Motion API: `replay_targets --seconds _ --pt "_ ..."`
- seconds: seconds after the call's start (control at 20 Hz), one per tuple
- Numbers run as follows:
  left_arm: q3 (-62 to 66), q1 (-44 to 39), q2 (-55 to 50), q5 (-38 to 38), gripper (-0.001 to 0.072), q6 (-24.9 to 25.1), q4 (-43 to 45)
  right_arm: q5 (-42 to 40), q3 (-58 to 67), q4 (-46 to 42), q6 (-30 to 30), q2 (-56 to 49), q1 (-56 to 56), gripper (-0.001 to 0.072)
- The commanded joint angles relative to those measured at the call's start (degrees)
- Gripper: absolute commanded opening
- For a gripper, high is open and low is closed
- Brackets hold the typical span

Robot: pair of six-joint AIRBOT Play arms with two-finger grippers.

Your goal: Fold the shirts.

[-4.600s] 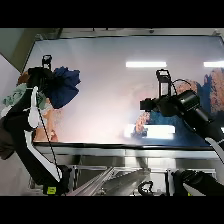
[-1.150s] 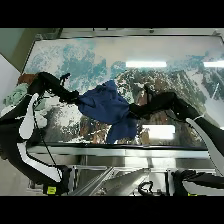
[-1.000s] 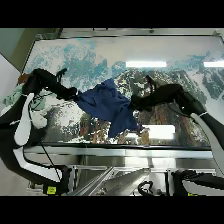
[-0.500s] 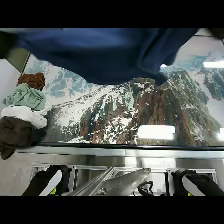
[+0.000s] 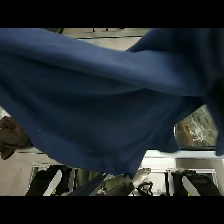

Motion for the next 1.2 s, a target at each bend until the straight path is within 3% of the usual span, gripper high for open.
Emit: replay_targets --seconds 0.0,0.2,0.3,0.45,0.55,0.75,0.8,0.85,0.9,0.95,1.0,1.15 --pt "-10.1 -6.1 -10.8 -2.2 0.0017 1.9 -1.3 0.3 -19.3 3.1 -1.3 -3.2 1.7 0.0029" --pt "-19.6 -16.6 -33.7 -11.6 0.0018 4.7 -1.4 19.5 -48.7 3.3 -1.7 -11.1 5.9 0.0029" --pt "-19.5 -19.3 -47.4 -14.0 0.0018 4.8 -1.3 27.0 -55.7 3.8 -1.9 -19.3 6.6 0.0029" --pt "-10.9 -20.9 -65.2 -12.0 0.0018 5.4 -1.4 28.8 -54.1 6.5 -6.3 -31.2 6.2 0.0028" --pt "-2.9 -20.9 -71.7 -10.1 0.0018 5.3 -1.4 28.8 -49.8 6.7 -6.8 -36.0 5.8 0.0028" --pt "11.0 -18.5 -72.8 -4.6 0.0018 4.4 -1.4 28.1 -38.4 5.6 -7.5 -37.5 1.7 0.0029" --pt "13.3 -17.7 -71.8 -2.0 0.013 3.3 -1.5 27.4 -35.6 5.6 -7.9 -37.5 0.2 0.003" --pt "15.8 -16.8 -70.8 1.3 0.0565 1.8 -1.5 26.5 -33.0 5.7 -7.9 -37.5 -1.2 0.003" --pt "18.0 -16.0 -70.2 4.7 0.0698 -0.3 -1.6 25.3 -30.6 5.8 -7.9 -37.5 -2.5 0.0075" --pt "19.8 -15.1 -69.6 8.9 0.0697 -1.0 -2.1 23.0 -28.9 5.9 -7.9 -37.5 -3.2 0.0356" --pt "19.9 -14.8 -68.7 12.5 0.0697 -1.2 -2.1 20.2 -28.2 5.5 -7.9 -37.4 -3.3 0.0543" --pt "13.4 -14.6 -63.9 21.5 0.0697 -3.8 -1.6 12.4 -28.1 -1.1 -7.9 -35.5 -5.1 0.0554"
